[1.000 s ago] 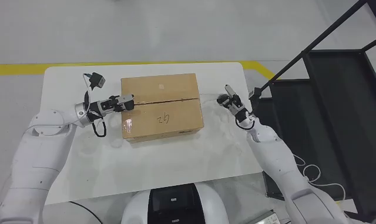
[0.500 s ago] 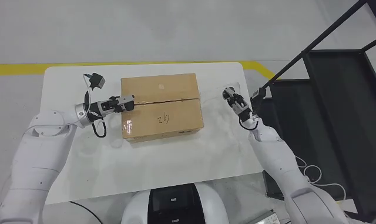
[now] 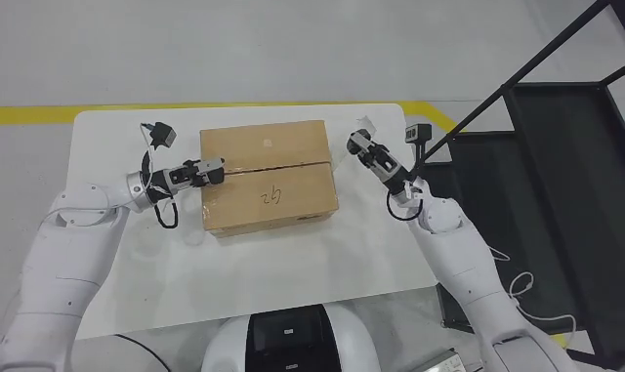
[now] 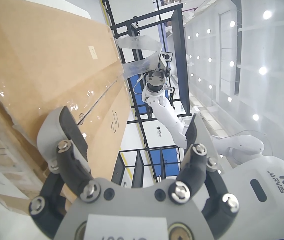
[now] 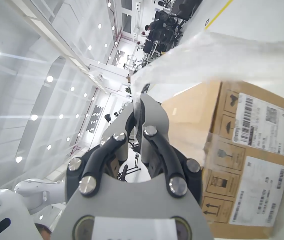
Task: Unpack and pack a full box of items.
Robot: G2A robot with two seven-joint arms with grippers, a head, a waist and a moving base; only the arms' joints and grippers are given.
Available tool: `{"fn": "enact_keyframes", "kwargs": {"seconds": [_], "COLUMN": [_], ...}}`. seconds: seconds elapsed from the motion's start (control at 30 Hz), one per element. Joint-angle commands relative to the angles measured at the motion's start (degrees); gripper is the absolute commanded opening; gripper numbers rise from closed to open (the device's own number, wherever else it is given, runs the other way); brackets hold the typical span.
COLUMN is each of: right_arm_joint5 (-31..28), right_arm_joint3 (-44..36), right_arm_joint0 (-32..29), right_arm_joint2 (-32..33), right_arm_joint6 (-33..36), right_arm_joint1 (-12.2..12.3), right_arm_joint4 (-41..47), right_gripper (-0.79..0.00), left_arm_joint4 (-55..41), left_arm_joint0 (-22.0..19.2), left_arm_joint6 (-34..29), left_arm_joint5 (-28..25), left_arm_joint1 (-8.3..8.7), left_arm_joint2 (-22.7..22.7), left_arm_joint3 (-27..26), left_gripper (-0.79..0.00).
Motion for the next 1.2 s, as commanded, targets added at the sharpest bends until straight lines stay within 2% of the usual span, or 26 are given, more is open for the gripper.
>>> {"fn": "enact_keyframes", "kwargs": {"seconds": [0.0,0.63,0.97,1.17], "right_arm_joint5": [1.0,8.5,11.4,12.8], "right_arm_joint3": [-1.0,-1.1,0.0,0.2], "right_arm_joint0": [0.1,3.3,5.4,6.2], "right_arm_joint2": [-0.6,-7.7,-10.9,-12.1], "right_arm_joint6": [-0.3,-1.9,-1.9,-4.3], "right_arm_joint1": [-0.1,-1.1,-1.8,-2.1], "right_arm_joint4": [-1.6,-17.9,-23.1,-26.7], "right_gripper": [-0.785,-0.785,-0.785,-0.785], "left_arm_joint4": [-0.2,-0.8,-1.2,-1.3], "left_arm_joint0": [0.0,-0.3,-0.2,-0.2], "left_arm_joint6": [-0.1,-0.7,-0.8,-0.8], "left_arm_joint5": [-0.1,-0.3,-0.5,-0.6], "left_arm_joint1": [-0.01,-0.07,-0.09,-0.08], "left_arm_joint2": [0.0,0.4,0.5,0.5], "left_arm_joint3": [-0.1,0.3,0.4,0.4], "left_gripper": [0.0,0.0,0.0,0.0]}}
